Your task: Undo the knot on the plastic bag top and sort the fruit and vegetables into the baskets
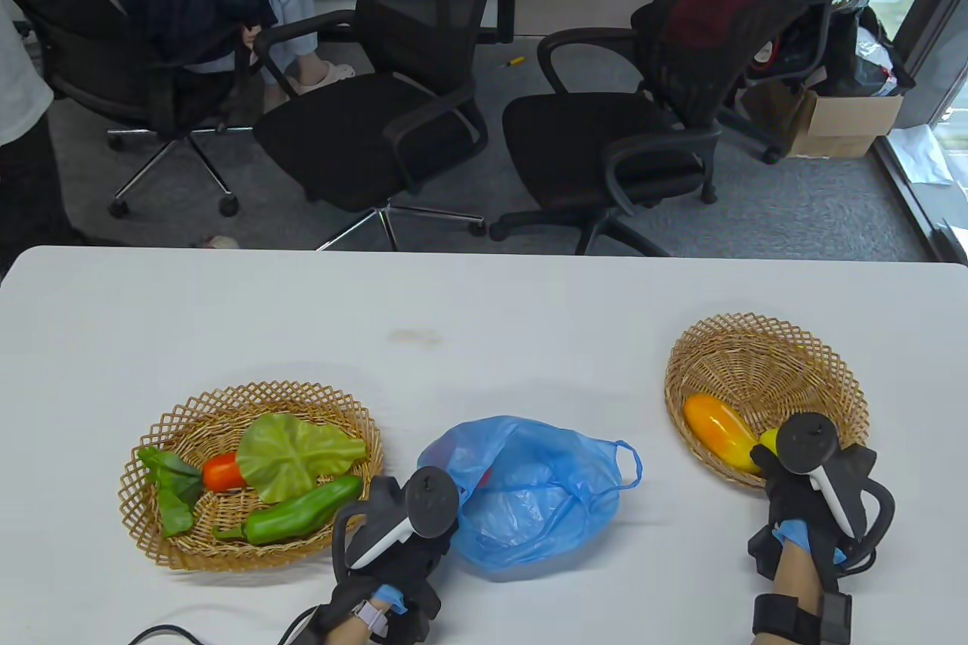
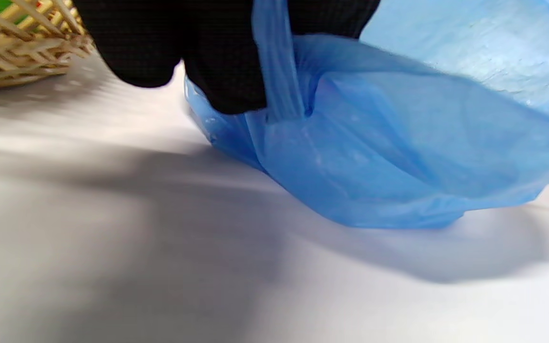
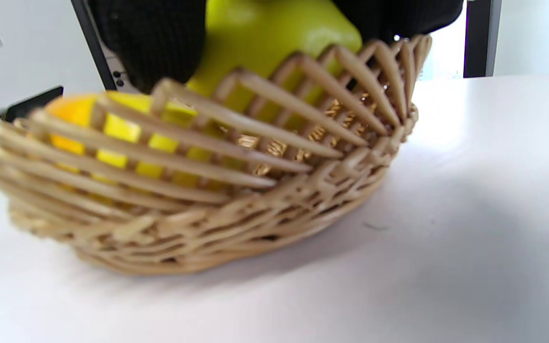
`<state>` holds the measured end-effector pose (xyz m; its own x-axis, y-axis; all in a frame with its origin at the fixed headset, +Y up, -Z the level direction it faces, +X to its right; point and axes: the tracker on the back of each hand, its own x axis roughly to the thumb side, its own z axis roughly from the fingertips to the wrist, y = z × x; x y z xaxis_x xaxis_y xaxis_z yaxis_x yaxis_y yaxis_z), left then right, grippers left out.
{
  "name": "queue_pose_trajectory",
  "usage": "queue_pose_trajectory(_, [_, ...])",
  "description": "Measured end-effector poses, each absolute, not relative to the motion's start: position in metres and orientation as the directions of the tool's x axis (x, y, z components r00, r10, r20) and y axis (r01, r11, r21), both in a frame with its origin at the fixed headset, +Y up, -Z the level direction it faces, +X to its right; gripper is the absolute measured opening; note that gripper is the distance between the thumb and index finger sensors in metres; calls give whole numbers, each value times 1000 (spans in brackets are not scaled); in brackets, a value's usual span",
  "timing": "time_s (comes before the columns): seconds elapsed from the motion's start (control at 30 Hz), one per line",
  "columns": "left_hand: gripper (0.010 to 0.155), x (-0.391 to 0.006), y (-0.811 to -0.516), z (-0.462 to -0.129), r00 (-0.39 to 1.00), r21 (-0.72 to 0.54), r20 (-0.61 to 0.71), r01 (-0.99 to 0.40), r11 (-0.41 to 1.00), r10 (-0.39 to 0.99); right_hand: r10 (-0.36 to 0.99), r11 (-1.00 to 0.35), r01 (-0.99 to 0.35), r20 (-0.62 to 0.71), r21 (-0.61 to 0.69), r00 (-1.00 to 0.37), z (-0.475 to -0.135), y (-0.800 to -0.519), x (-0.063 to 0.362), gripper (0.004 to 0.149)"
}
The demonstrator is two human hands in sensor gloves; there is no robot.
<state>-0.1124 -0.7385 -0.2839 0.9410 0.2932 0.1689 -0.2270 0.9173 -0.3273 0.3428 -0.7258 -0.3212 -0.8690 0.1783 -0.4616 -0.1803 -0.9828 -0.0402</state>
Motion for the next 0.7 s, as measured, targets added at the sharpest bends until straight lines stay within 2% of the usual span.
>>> queue_pose_trajectory(0.27, [59, -112, -739, -284, 940, -333, 173, -226, 916, 294, 122, -989, -149, -462, 22, -878, -329, -732, 335, 72])
queue_pose_trajectory(0.7, [59, -111, -739, -284, 939, -335, 174, -227, 915, 297, 110, -983, -165, -471, 77, -875, -333, -738, 331, 68])
